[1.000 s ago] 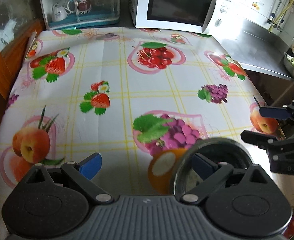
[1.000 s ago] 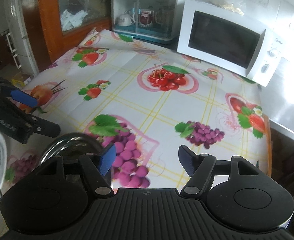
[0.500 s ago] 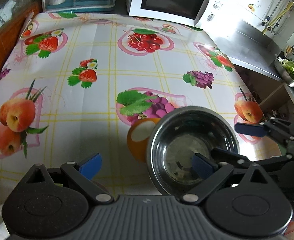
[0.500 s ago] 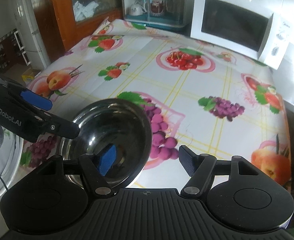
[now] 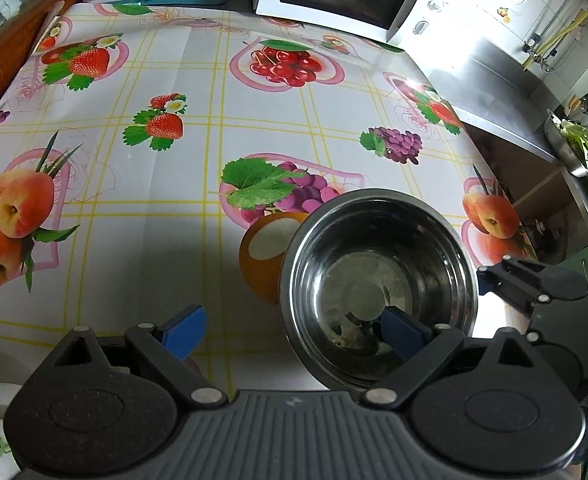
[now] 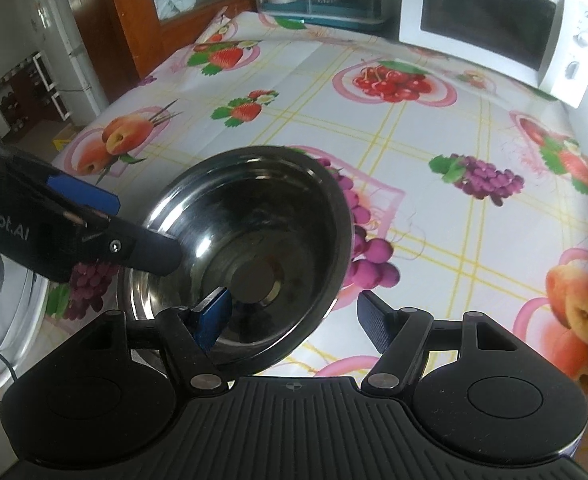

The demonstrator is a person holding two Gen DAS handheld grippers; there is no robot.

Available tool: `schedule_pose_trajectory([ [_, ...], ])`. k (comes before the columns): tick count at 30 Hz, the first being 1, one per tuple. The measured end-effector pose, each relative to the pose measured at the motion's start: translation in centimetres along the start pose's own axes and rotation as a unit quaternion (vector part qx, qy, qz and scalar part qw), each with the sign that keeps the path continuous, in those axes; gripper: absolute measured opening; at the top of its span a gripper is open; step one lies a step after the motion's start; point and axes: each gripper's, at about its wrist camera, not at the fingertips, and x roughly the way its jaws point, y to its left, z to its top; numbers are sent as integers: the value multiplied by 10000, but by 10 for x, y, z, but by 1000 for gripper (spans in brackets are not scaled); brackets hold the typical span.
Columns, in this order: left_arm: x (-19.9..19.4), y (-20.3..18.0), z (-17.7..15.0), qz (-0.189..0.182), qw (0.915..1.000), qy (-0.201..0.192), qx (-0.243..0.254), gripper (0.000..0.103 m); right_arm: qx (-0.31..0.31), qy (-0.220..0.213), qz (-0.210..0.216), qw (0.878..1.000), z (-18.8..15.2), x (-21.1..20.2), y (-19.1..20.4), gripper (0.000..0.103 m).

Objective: Organize plates and bowls
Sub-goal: 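Carry the steel bowl with both grippers toward the white plate stack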

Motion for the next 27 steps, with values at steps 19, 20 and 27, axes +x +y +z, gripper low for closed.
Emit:
schedule_pose_trajectory([
  [19,17,0,4,-72,9998,149,-89,92,368,119,429,9983,-2,20,1,74],
  [20,19,0,4,-81,9998,165,-83,92,364,115,427,9984,-2,19,0,74],
  [27,29,-2,6,-181,9994,259,-122,84,398,134,485,9979,0,19,-4,74],
])
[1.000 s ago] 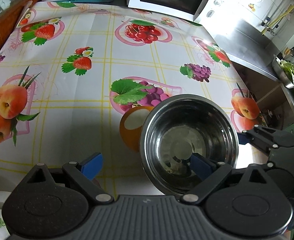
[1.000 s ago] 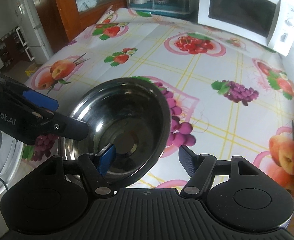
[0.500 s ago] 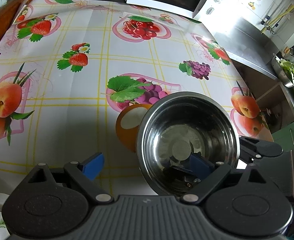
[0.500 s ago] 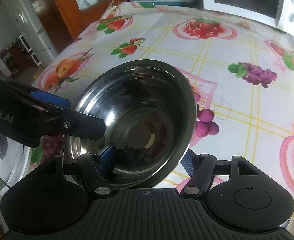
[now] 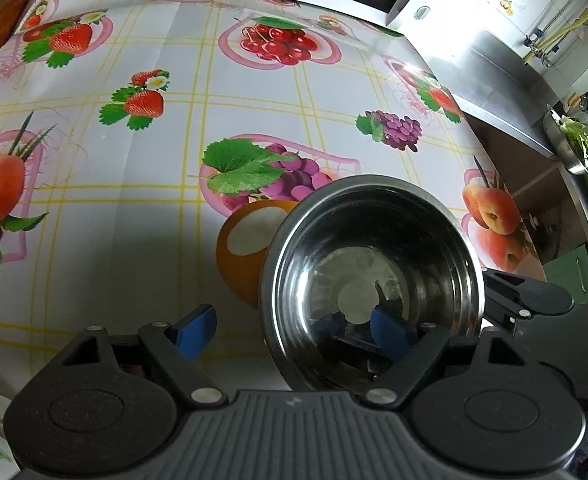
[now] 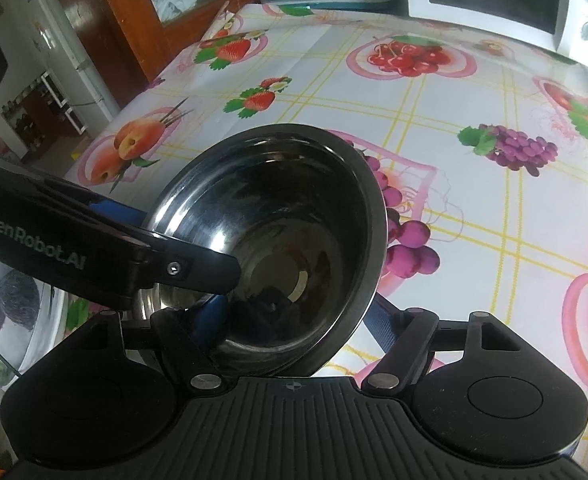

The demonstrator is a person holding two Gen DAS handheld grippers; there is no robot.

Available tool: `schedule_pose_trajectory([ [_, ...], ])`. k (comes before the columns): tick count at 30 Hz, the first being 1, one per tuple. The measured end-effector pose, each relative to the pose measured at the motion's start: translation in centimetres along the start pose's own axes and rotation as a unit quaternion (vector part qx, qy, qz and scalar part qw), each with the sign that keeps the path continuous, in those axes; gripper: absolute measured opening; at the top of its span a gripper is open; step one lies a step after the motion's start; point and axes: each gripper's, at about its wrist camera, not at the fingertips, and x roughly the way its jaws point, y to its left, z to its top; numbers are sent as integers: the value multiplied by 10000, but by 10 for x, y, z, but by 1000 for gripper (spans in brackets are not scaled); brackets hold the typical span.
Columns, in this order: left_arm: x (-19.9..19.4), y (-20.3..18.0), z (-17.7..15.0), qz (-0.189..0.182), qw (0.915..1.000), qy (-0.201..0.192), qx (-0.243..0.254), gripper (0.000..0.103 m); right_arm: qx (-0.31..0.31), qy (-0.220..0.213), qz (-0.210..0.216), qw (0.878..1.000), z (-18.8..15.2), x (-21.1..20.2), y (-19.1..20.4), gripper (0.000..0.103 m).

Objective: Organize plates and bowls
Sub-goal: 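Carry the steel bowl with both grippers toward the white plate stack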

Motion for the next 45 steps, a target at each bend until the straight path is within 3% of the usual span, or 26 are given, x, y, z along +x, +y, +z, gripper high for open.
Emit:
schedule_pose_trajectory([
  [36,16,-8,3,-133,9997,178,43,55,-38,228,-83,9997,7,5,7,75],
  [45,12,-6,-2,-93,9998,163,-5,56,4,240,-132,9996,5,3,13,74],
])
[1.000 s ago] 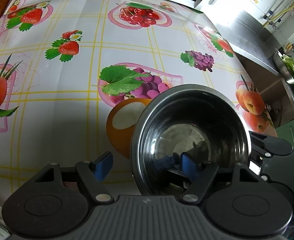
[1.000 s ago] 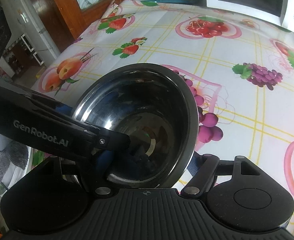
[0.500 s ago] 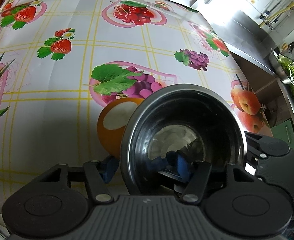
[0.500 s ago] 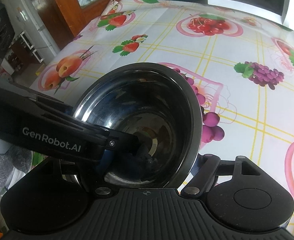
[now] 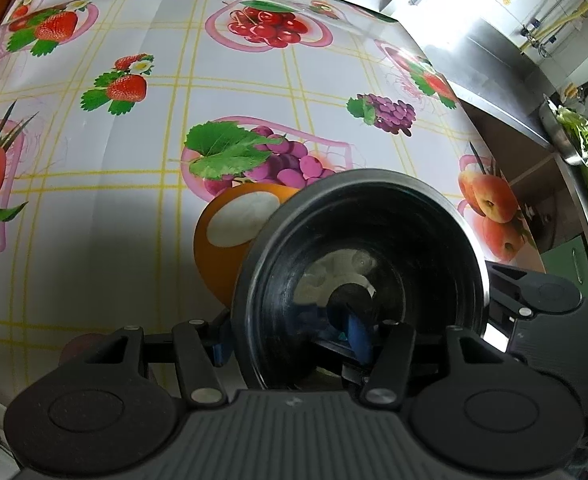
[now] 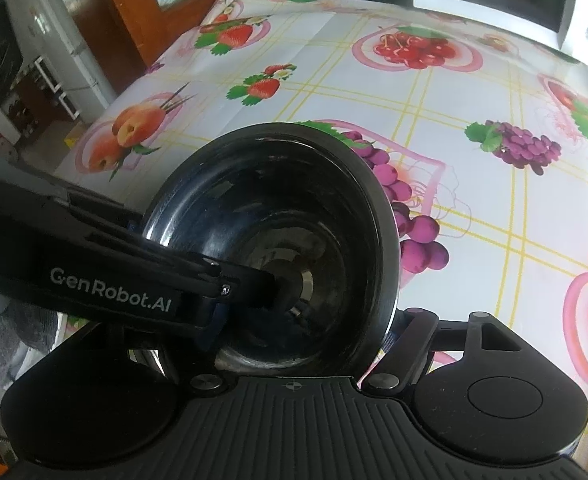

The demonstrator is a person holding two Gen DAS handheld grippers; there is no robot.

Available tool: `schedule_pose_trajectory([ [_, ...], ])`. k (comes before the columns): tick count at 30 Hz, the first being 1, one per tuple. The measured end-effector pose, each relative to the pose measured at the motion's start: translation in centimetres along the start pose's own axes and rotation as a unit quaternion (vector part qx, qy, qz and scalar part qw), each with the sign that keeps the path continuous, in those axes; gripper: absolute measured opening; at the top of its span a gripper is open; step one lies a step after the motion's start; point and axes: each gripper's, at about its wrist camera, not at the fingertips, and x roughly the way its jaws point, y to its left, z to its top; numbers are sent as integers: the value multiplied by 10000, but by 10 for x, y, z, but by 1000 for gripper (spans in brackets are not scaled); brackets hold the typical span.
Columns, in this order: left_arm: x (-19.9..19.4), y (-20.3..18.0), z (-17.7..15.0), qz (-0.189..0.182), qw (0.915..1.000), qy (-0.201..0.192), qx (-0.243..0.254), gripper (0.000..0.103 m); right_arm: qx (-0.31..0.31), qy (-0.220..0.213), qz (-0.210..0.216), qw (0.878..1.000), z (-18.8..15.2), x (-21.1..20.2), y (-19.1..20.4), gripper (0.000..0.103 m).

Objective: Organize plates and bowls
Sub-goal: 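Carry the steel bowl with both grippers toward the white plate stack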

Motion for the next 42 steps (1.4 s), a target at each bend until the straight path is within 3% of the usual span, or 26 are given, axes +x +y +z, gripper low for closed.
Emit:
schedule_pose_trajectory([
  [16,6,23,-4,-508,9964,78,-672,56,172,261,160,9994,4,4,-6,75],
  [25,0,19,-8,-361,9962,212,-760,56,95,396,96,9991,5,0,3,74],
  [42,-7,30,-10,-197,9964,99,-823,56,144,502,123,9986,10,4,12,68],
])
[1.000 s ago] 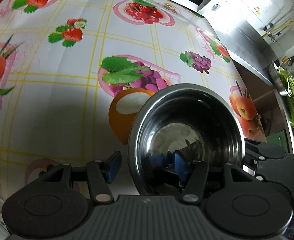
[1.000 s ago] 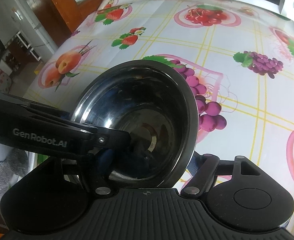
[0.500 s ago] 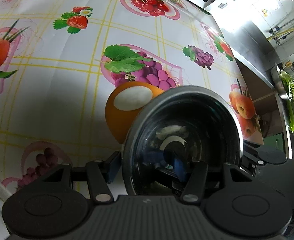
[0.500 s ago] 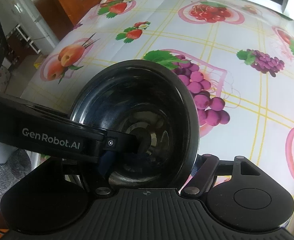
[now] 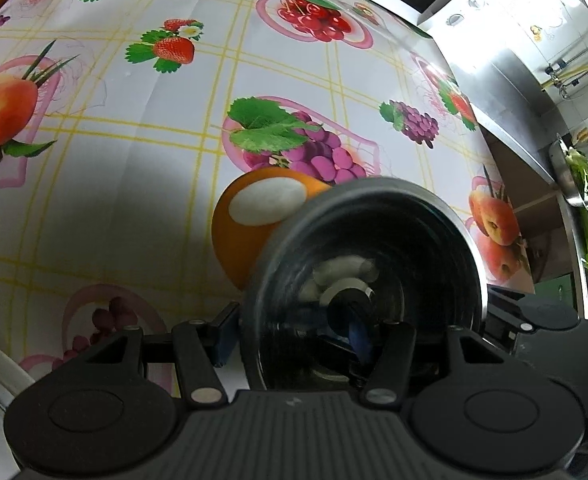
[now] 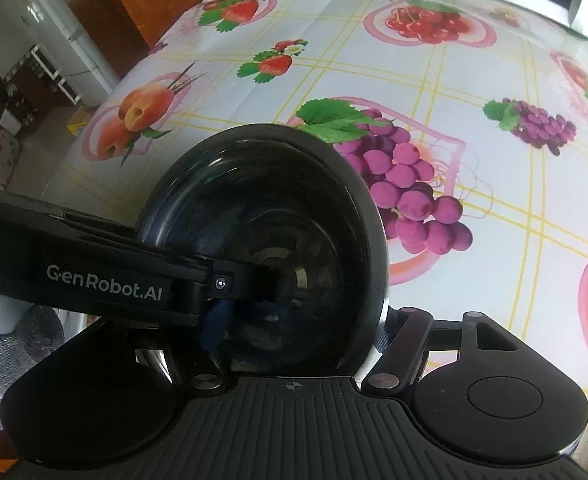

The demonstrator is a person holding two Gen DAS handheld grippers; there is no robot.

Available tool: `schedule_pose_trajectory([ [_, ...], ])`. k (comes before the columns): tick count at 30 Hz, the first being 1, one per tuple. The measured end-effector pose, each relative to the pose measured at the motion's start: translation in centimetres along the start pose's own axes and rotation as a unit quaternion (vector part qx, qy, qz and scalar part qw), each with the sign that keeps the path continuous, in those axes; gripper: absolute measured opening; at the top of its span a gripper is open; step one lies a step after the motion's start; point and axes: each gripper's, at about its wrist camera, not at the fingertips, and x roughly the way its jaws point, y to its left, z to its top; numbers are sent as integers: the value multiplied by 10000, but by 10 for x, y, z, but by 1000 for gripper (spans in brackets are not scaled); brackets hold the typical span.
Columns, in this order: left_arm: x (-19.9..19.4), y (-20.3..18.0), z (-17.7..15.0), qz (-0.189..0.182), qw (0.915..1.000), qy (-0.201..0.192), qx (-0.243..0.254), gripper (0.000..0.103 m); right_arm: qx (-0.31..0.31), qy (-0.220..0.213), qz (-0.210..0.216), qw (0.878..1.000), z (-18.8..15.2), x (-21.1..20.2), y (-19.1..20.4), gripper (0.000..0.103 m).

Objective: Organize plates and bowls
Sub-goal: 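Carry the steel bowl with both grippers toward the white plate stack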

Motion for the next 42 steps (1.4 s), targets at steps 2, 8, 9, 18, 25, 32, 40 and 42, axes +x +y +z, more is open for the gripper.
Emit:
schedule_pose_trajectory([
  [2,1,5,2,-87,9999,-18,-94,56,72,-30,70,9999,0,0,-3,68],
  [8,1,11,0,-145,9997,-9,-200,58,122,8,116,9999,-1,-4,-8,68],
  [9,2,12,-1,-150,9997,3,-200,58,128,38,136,9998,-3,-4,-8,68],
  [18,5,11,-7,-283,9989,7,-375,57,441,220,306,9983,-4,2,-11,68],
  [25,0,9,-6,-168,9986,45,-494,57,583,294,313,9974,-1,-1,-9,67],
  [32,-23,12,-8,-169,9984,-28,-547,57,427,276,331,9982,5,-16,7,67],
  [40,-74,24,-20,-88,9972,-294,-677,58,97,215,433,9988,16,-39,48,67],
  [42,-90,30,-27,-24,9966,-390,-722,58,-21,211,468,9987,19,-41,61,67],
])
